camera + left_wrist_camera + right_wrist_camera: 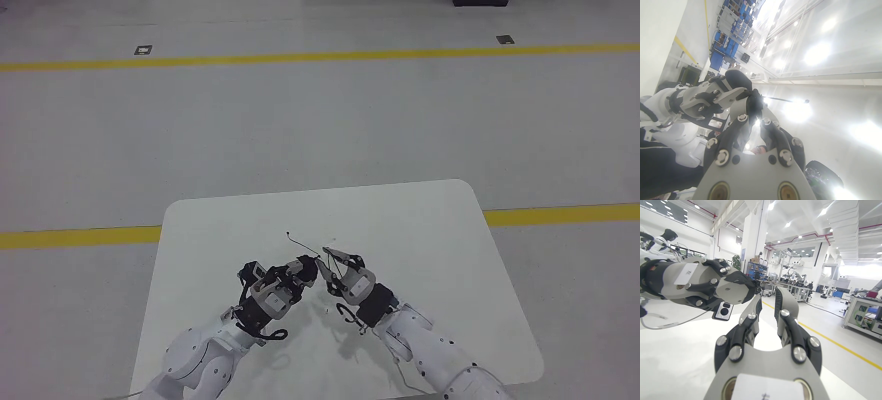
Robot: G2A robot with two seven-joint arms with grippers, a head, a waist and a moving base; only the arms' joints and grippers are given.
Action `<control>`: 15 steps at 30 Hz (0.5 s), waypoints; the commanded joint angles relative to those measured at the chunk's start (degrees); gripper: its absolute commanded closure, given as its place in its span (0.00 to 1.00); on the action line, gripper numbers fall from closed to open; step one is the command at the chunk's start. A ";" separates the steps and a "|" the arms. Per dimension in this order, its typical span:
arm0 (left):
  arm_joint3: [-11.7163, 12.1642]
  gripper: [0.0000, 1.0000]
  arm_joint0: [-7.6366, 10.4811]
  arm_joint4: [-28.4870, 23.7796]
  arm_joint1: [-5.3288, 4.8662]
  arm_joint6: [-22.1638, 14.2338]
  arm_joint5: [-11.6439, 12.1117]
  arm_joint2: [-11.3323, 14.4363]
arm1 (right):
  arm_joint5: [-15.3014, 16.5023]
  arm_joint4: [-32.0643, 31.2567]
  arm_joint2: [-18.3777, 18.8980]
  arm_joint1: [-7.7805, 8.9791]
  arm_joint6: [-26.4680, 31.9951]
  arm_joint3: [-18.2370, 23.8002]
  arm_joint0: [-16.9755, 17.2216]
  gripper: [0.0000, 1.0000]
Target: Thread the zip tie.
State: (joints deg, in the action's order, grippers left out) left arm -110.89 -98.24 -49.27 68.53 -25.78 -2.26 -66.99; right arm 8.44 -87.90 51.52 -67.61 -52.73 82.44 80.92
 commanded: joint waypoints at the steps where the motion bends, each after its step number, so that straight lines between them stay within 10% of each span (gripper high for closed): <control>1: 0.00 1.00 0.00 0.00 0.00 0.00 0.00 0.00 | 0.14 -0.08 0.04 -0.06 -0.12 -0.09 0.02 0.83; 15: 0.00 1.00 0.00 0.00 0.00 0.00 0.00 0.00 | 1.10 -0.76 0.53 -0.41 -0.85 -0.02 0.35 0.84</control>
State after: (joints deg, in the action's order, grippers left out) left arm -110.89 -98.24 -49.27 68.53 -25.78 -2.26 -66.99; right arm 9.52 -88.64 52.02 -68.00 -53.56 82.40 81.25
